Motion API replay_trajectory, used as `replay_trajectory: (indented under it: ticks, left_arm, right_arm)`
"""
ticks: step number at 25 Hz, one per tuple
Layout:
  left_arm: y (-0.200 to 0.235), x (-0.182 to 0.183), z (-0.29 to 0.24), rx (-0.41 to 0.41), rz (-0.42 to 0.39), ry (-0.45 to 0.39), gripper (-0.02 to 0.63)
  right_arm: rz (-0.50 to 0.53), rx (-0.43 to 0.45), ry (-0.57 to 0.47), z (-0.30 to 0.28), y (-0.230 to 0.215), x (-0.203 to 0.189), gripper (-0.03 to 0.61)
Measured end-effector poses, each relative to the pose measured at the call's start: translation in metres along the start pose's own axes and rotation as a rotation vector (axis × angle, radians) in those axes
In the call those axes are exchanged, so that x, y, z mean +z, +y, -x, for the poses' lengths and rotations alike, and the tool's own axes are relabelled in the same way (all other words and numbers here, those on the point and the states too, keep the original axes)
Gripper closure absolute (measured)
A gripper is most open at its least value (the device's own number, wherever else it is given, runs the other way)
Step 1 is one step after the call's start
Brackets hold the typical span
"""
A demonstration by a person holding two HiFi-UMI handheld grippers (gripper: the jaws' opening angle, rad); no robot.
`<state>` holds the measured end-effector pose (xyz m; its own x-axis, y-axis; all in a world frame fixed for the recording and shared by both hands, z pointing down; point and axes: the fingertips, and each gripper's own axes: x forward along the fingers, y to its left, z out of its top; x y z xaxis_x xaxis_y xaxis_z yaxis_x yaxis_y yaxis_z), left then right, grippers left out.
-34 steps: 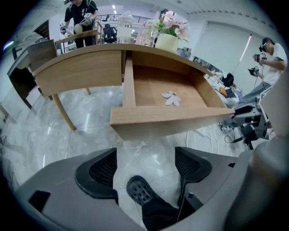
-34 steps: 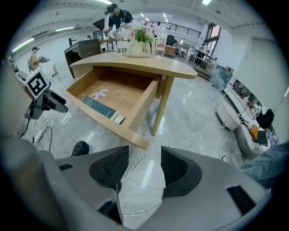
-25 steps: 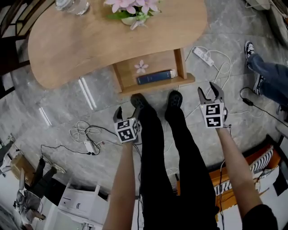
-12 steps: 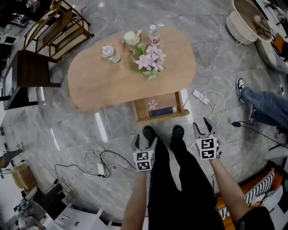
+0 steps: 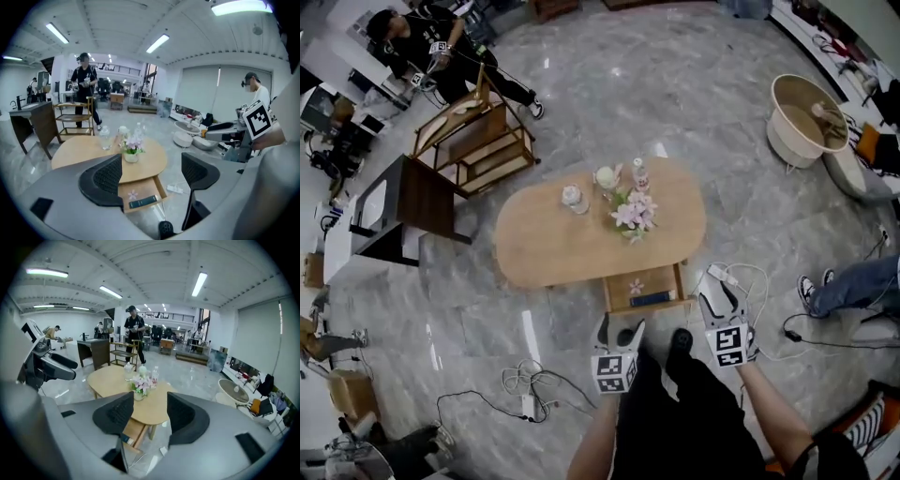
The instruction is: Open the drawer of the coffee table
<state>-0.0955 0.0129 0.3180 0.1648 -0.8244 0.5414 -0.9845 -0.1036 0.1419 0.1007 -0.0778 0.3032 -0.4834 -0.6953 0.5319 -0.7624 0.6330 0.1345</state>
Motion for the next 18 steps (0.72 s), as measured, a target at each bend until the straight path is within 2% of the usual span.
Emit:
replay_trajectory:
  ticks: [4, 8, 10, 14, 18]
  left_arm:
    - [-0.016, 0.074, 0.031, -0.006, -0.026, -0.150, 0.221]
    - [-0.036, 0.140, 0.062, -0.042, -0.006, -0.283, 0.221]
    - [-0.046, 0.167, 0.078, -0.065, -0.005, -0.336, 0.221]
    - [-0.058, 0.227, 0.106, -0.102, -0.058, -0.438, 0.221]
    - [-0.067, 0.269, 0.137, -0.106, -0.098, -0.512, 0.224]
  right_arm:
    - [-0.003, -0.012, -0.159, 0.032, -0.011, 0.083, 0.387]
    - [-0.031, 0.006, -0.291, 0.068, -0.014, 0.152, 0.387]
    - [-0.034, 0.022, -0.337, 0.087, -0.013, 0.177, 0.387]
    - [-0.041, 0.035, -0.428, 0.118, -0.013, 0.224, 0.387]
    - [-0.046, 0.046, -0.490, 0.144, -0.014, 0.252, 0.388]
